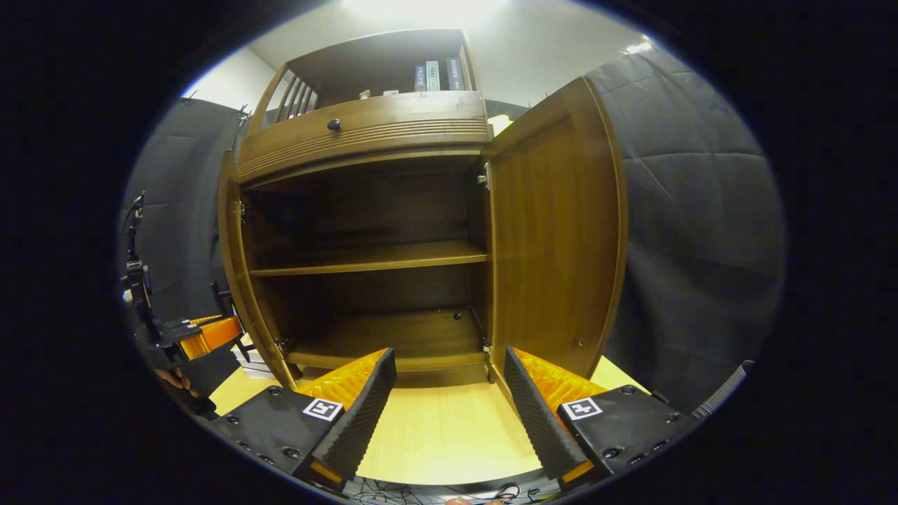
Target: Open the right door of the double-door shoe cabinet with the right hand, and open the left door with the left hand.
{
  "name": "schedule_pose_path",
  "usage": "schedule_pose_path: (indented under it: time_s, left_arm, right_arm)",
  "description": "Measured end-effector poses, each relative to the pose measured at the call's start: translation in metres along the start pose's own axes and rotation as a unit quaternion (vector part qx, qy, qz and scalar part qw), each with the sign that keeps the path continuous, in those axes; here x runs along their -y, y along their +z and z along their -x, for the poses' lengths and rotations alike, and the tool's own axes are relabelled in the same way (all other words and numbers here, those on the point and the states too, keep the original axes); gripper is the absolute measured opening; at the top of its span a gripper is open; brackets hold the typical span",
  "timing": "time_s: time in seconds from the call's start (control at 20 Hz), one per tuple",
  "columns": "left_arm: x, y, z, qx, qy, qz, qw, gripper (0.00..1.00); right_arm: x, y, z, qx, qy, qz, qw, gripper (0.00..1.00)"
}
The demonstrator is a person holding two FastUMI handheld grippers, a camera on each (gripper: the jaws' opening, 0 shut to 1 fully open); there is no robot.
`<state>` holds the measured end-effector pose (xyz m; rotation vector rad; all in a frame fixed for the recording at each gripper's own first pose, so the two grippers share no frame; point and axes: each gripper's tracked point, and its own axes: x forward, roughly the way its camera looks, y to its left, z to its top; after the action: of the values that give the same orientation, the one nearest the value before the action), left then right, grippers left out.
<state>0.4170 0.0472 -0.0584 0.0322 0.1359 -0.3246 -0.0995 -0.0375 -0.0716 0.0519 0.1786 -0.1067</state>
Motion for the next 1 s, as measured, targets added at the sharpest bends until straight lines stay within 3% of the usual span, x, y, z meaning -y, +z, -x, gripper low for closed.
schedule_pose_path:
  time_s: [0.2,0.25,0.6,0.8,1.0]
  left_arm:
    - [-0.005,0.003,0.004,0.007,0.008,0.001,1.000,0.24]
    - [-0.007,0.003,0.004,0.007,0.009,-0.001,1.000,0.24]
    - [-0.010,0.003,0.012,0.011,-0.036,-0.006,0.999,0.21]
    - [-0.036,0.004,0.013,0.015,-0.009,-0.021,1.000,0.22]
    - [-0.034,0.003,0.015,0.011,-0.027,-0.022,0.999,0.23]
  right_arm:
    - [-0.023,0.000,-0.006,0.000,0.026,0.007,1.000,0.94]
    - [-0.028,-0.001,-0.008,-0.001,0.033,0.009,0.999,0.98]
    - [-0.060,0.005,-0.020,-0.008,0.074,0.022,0.997,0.94]
    - [-0.063,0.009,-0.029,-0.010,0.078,0.030,0.996,0.93]
    - [-0.061,0.012,-0.039,-0.028,0.071,0.037,0.996,0.93]
